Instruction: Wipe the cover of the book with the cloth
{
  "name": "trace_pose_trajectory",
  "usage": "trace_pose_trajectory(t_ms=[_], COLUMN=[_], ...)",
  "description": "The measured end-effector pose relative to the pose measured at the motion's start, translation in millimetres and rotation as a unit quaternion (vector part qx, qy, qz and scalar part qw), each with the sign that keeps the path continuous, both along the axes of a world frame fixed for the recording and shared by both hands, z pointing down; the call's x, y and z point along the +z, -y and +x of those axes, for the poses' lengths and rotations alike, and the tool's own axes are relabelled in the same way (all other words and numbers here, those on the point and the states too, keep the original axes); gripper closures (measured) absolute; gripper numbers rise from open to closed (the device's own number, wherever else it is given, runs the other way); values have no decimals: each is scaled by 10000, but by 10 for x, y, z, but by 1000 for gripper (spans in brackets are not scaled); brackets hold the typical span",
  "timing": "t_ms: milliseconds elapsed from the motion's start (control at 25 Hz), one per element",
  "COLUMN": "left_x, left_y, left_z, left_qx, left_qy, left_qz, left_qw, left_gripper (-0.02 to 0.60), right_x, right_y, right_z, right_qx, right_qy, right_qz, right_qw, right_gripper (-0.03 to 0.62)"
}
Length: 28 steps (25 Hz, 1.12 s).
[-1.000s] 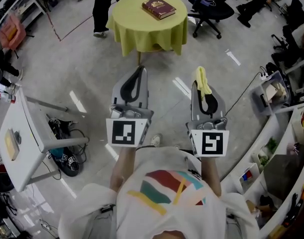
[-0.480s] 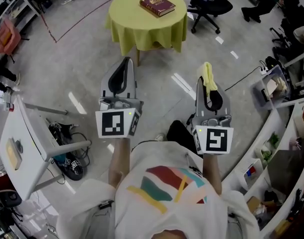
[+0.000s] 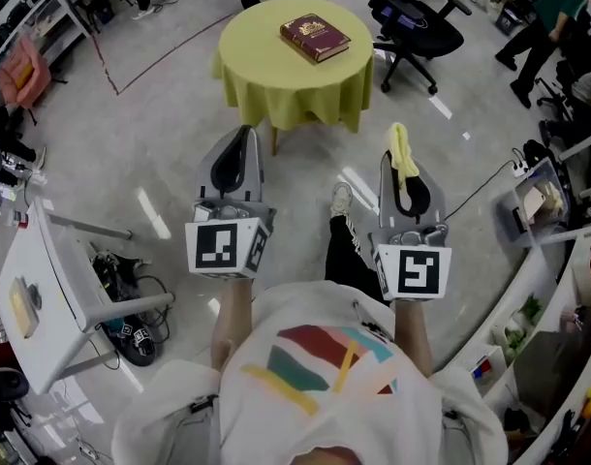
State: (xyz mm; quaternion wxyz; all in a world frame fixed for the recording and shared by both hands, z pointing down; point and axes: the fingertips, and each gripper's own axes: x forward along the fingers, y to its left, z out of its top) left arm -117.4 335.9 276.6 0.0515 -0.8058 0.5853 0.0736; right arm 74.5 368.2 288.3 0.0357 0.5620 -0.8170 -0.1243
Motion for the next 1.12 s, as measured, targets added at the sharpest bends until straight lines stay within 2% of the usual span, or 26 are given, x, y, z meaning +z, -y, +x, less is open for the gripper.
trace_pose_trajectory(t_ms=[360,800,920,1120], left_x=[-68,-174,-101,-168], left_y=[1212,3045,3372,3767], left_z=[229,664,750,841], left_qx=[-203,-371,-408,-398], left_qy=[-32,11,81,266], left_qz=[84,77,-61,-106], left_qw=[9998,9993,9991,9988], left_gripper=[565,565,565,565], right_x=[28,45,125,106], right_y=[1489,3460,3832,4298], right_z=[185,656,678,706], right_qx=[-395,-511,-652,-718], right_qy=[-73,-62,-21,153], right_qz=[71,-354,-537,-494], right_qw=[9992,9980,9964,9961], right_gripper=[566,566,566,566])
